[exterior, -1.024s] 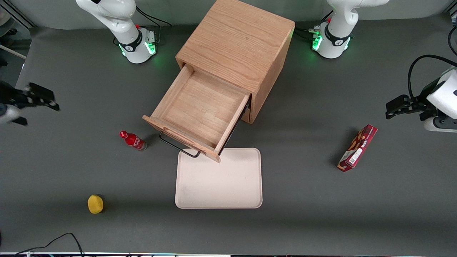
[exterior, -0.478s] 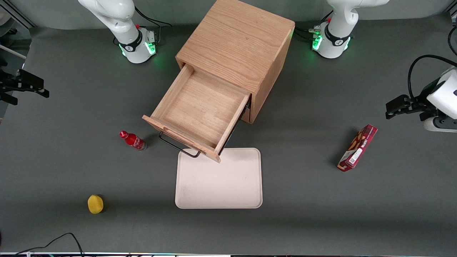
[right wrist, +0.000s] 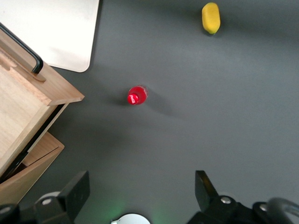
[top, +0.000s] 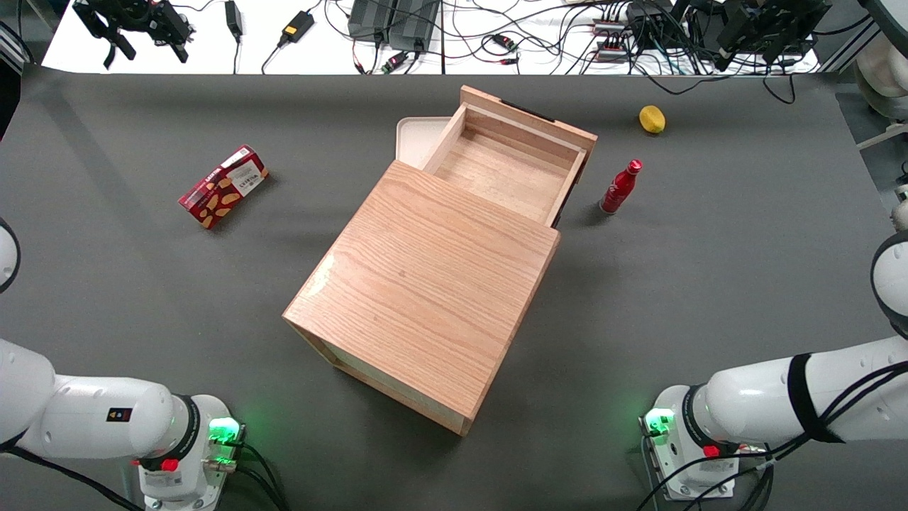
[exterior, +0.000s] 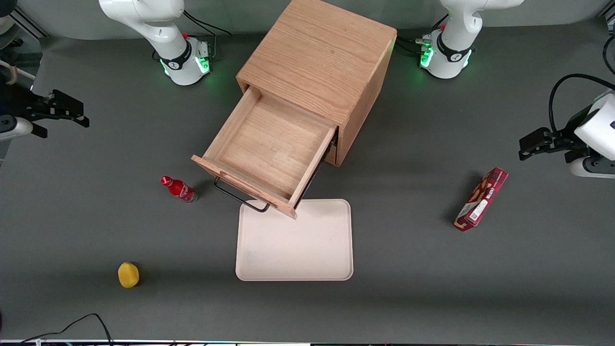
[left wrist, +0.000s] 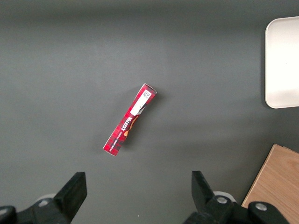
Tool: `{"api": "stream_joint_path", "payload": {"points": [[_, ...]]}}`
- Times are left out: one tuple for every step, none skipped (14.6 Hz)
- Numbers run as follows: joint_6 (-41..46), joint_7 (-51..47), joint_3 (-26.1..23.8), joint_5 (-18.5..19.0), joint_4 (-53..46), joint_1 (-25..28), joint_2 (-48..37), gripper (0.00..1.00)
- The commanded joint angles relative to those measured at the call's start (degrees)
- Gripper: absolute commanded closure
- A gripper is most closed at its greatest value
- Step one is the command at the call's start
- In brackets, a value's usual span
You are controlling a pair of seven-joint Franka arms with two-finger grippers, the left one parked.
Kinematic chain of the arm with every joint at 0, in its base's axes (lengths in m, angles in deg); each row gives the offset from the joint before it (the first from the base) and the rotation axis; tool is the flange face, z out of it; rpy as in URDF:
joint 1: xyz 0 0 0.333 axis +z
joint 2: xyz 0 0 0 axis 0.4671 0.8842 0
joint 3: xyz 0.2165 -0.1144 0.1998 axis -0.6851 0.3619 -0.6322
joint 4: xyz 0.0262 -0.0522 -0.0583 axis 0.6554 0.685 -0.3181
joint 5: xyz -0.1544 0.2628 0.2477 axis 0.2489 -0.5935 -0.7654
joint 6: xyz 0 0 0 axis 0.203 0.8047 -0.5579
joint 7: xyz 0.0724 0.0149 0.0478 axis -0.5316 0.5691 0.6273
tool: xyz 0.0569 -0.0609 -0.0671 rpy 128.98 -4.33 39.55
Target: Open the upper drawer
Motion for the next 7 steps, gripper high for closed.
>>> {"api": "stream_joint_path", "payload": {"points": [[0.4,-2.0,1.3,-1.3,1.2,1.3,-0.8,0.00],[0.3,-2.0,1.3,-2.5,1.4,1.1,-0.7,0.00],[0.3,-2.0,1.4,-4.3,1.5,0.4,-0.3,0.00],[0.3,-1.9,1.1,-4.8,1.7,-0.7,-0.1,0.00],[-0.1,-2.0,0.9,-4.9,1.8,-0.8,0.0,0.00],[-0.1,-2.1,0.9,-5.0,1.7,-0.9,0.5,0.00],[-0.1,-2.0,0.8,-5.0,1.8,-0.9,0.6,0.00]]}}
